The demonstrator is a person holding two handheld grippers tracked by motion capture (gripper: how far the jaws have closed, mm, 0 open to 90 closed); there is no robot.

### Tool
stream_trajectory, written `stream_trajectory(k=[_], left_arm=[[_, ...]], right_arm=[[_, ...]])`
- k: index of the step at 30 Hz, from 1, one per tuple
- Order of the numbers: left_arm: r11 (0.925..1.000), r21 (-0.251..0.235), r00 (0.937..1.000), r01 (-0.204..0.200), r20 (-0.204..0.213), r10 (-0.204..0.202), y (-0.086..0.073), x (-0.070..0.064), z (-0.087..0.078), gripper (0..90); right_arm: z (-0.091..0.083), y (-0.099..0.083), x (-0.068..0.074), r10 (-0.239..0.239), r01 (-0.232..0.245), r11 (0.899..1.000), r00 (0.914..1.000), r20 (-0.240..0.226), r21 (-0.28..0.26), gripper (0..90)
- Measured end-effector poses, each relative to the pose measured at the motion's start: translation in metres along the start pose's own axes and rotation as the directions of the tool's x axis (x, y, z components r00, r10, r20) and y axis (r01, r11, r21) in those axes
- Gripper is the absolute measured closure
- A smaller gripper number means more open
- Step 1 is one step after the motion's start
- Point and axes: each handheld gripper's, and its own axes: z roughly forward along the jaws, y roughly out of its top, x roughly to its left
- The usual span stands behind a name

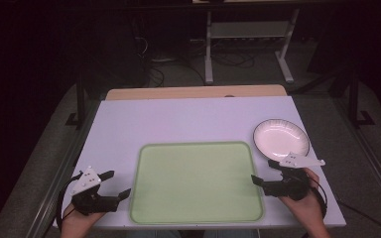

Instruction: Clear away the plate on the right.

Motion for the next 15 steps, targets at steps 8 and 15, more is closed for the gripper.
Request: stream_trajectory(k=[8, 15], left_arm=[[1.0, -0.006, 1.0, 0.004, 0.004, -0.004, 0.0, -0.001, -0.001, 13.9], [1.0, -0.003, 1.0, 0.006, -0.001, -0.006, 0.0, -0.001, -0.001, 13.9]], right_arm=[[-0.006, -0.002, 0.0, 0.006, -0.006, 1.0, 0.9999, 0.014, 0.0, 15.8], [-0.015, -0.001, -0.006, 0.027, -0.027, 1.0, 0.9996, 0.012, 0.004, 15.8]])
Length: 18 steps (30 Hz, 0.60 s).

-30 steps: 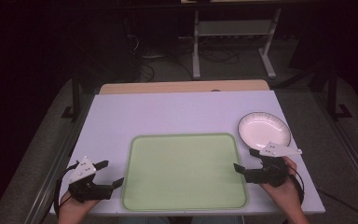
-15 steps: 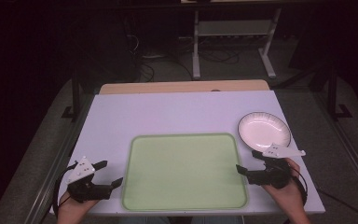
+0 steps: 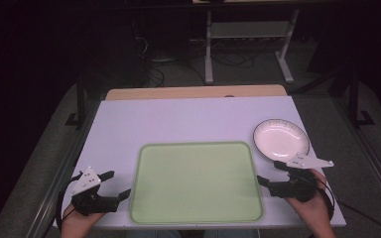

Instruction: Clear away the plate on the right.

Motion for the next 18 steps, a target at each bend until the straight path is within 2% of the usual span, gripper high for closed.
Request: stream_trajectory(k=[3, 8, 18], left_arm=[[1.0, 0.0, 1.0, -0.001, 0.0, 0.001, 0.0, 0.0, -0.001, 13.9], [1.0, 0.002, 1.0, -0.001, 0.001, 0.001, 0.0, 0.0, 0.0, 13.9], [1.0, 0.002, 1.0, 0.001, -0.003, -0.001, 0.0, 0.002, -0.001, 13.9]], right_arm=[[-0.005, 0.0, -0.003, 0.003, -0.003, 1.0, 1.0, 0.004, 0.002, 15.8], [-0.018, -0.003, -0.014, 0.038, -0.038, 0.999, 0.9992, 0.012, -0.002, 15.6], [-0.033, -0.003, -0.029, 0.056, -0.057, 0.998, 0.9973, 0.047, 0.018, 15.7]])
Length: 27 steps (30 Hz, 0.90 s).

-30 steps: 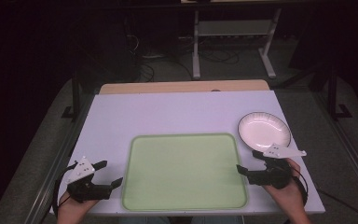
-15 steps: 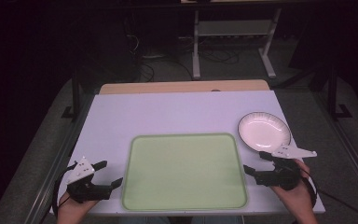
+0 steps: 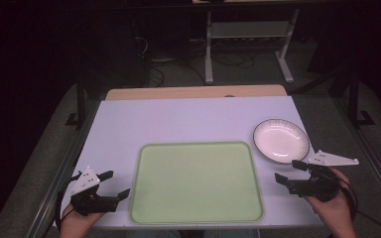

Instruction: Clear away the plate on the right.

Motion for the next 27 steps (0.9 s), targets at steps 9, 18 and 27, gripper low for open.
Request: stream_trajectory(k=[9, 18, 27], left_arm=[[1.0, 0.001, 1.0, 0.003, -0.004, -0.003, -0.001, 0.001, 0.0, 13.9], [1.0, 0.002, 1.0, 0.007, -0.004, -0.007, -0.001, 0.002, 0.0, 13.9], [1.0, -0.001, 1.0, 0.01, 0.001, -0.01, -0.001, 0.002, -0.001, 13.9]], right_arm=[[-0.009, -0.003, -0.019, 0.026, -0.027, 0.999, 0.9991, 0.032, 0.025, 15.8], [-0.016, -0.003, -0.042, 0.071, -0.073, 0.997, 0.9957, 0.06, 0.034, 16.2], [-0.021, 0.004, -0.071, 0.164, -0.167, 0.985, 0.9831, 0.08, 0.034, 16.2]])
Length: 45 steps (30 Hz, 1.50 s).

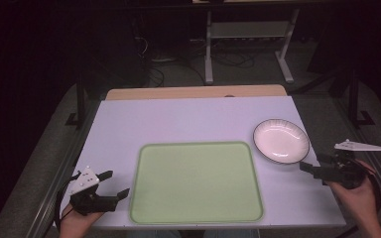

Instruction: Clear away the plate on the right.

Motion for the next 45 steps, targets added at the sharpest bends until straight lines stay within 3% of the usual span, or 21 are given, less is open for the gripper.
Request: stream_trajectory(k=[5, 10, 13, 17, 22, 25, 26, 31, 36, 44, 45], left_arm=[[1.0, 0.0, 1.0, 0.0, 0.001, 0.0, 0.0, 0.0, 0.0, 13.9], [1.0, -0.002, 1.0, 0.002, 0.0, -0.002, 0.0, 0.001, 0.0, 13.9], [1.0, -0.002, 1.0, 0.003, 0.0, -0.003, 0.0, 0.001, 0.0, 13.9], [1.0, -0.002, 1.0, 0.003, 0.001, -0.003, 0.0, 0.001, 0.0, 13.9], [1.0, -0.001, 1.0, 0.004, 0.002, -0.004, 0.0, 0.001, 0.001, 13.9], [1.0, 0.003, 1.0, 0.003, 0.004, -0.003, 0.0, 0.001, 0.001, 13.9], [1.0, 0.004, 1.0, 0.003, 0.004, -0.003, 0.0, 0.001, 0.001, 13.9], [1.0, 0.003, 1.0, 0.007, 0.005, -0.007, -0.001, 0.002, 0.002, 13.9], [1.0, 0.005, 1.0, 0.006, 0.007, -0.006, -0.001, 0.001, 0.002, 13.9], [1.0, 0.005, 1.0, 0.004, 0.008, -0.004, 0.0, 0.002, 0.002, 14.1], [1.0, 0.004, 1.0, 0.004, 0.009, -0.004, 0.0, 0.002, 0.002, 14.1]], right_arm=[[0.003, 0.01, -0.02, 0.063, -0.063, 0.998, 0.9976, 0.029, 0.001, 16.2], [0.014, 0.023, -0.042, 0.153, -0.154, 0.988, 0.9878, 0.028, 0.021, 15.4], [0.019, 0.028, -0.047, 0.167, -0.168, 0.985, 0.9855, 0.03, 0.032, 13.8], [0.027, 0.036, -0.058, 0.219, -0.22, 0.975, 0.9754, 0.023, 0.033, 14.1], [0.036, 0.041, -0.068, 0.243, -0.246, 0.968, 0.9673, 0.073, 0.043, 21.0], [0.044, 0.04, -0.079, 0.303, -0.308, 0.95, 0.9495, 0.079, 0.049, 29.3], [0.044, 0.04, -0.079, 0.303, -0.308, 0.95, 0.9495, 0.079, 0.049, 29.3], [0.058, 0.037, -0.086, 0.359, -0.366, 0.927, 0.9294, 0.087, 0.083, 36.9], [0.065, 0.038, -0.086, 0.375, -0.383, 0.917, 0.9229, 0.088, 0.112, 44.4], [0.074, 0.04, -0.085, 0.424, -0.434, 0.888, 0.9006, 0.095, 0.15, 57.7], [0.074, 0.04, -0.085, 0.424, -0.434, 0.888, 0.9006, 0.095, 0.15, 57.7]])
